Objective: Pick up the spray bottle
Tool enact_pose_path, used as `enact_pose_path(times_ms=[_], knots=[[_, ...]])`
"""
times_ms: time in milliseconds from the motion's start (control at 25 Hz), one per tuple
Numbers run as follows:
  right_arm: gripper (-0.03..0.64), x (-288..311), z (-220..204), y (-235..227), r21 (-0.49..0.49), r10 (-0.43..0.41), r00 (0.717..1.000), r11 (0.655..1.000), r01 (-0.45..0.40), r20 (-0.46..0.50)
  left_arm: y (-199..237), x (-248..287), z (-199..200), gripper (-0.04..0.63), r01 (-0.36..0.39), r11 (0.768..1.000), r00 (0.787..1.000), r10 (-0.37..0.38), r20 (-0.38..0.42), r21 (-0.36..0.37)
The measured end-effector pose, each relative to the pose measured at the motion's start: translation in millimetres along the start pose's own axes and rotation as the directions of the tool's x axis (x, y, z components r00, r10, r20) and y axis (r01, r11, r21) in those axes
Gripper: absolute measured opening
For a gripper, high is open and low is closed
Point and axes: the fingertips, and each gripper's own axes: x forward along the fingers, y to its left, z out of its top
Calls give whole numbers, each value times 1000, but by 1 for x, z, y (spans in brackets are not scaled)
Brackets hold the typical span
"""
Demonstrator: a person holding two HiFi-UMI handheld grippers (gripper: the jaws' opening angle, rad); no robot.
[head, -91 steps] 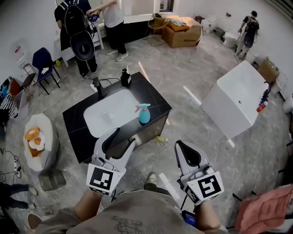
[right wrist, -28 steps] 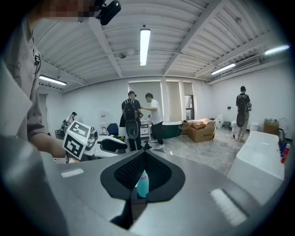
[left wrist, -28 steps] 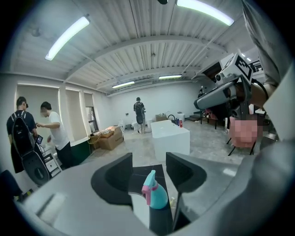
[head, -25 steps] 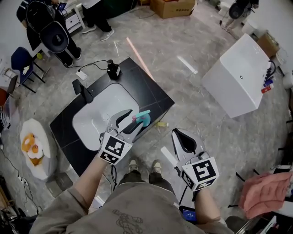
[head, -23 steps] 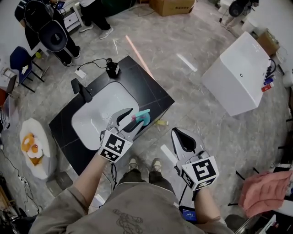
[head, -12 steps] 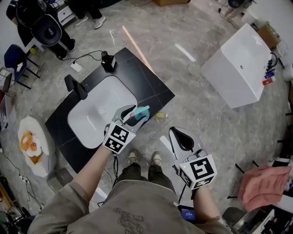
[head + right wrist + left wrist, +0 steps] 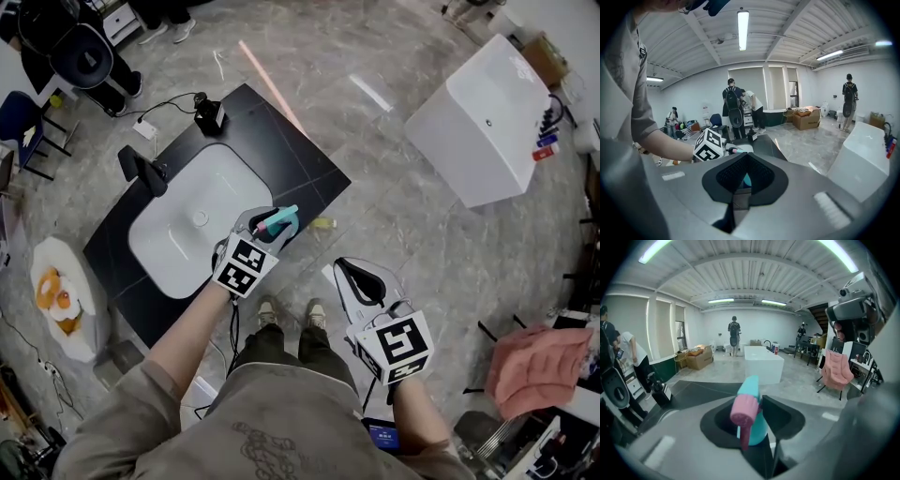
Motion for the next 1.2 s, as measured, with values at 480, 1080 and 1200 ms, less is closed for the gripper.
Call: enact_pose_path(times_ms=[480,1080,1200], knots=[[29,-18,5,-3,-28,-18,999,999,19,32,-6,-25,17,133,-31,999,999,30,26,17],[29,-86,99,16,-148,-3,959,988,47,285,-18,-155,141,133,-146,988,960,128,249,53],[29,-104,122,22,-173,-1,935,983,67,355,-23,-182,162,133,-180,981,946,152,285,75]])
